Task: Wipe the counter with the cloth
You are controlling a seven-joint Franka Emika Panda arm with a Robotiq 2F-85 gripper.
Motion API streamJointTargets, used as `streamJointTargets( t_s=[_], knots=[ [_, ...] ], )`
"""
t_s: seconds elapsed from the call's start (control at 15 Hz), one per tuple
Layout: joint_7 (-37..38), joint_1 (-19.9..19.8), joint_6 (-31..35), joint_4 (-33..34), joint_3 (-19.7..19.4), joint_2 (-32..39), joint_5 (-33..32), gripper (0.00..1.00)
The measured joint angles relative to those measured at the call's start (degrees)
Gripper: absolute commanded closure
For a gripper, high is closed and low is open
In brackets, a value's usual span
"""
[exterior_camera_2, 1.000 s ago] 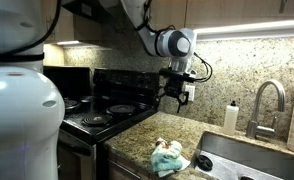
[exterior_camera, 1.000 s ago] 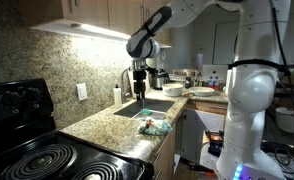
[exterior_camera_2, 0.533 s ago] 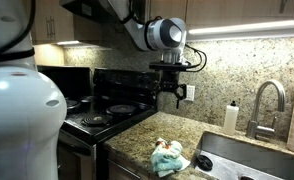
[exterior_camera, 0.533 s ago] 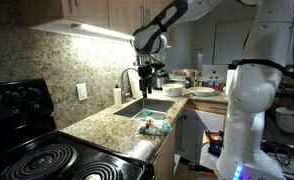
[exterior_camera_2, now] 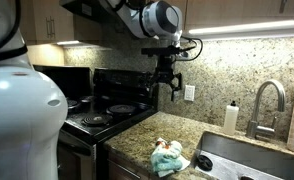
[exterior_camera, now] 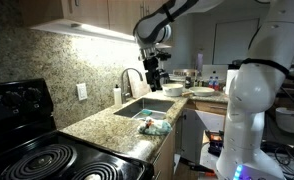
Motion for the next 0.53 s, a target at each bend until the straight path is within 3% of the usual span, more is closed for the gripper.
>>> streamJointTargets(
  t_s=[0.53],
  knots=[
    [0.1,0.2,0.0,-0.4,-1.1,-5.8,0.3,0.0]
  ],
)
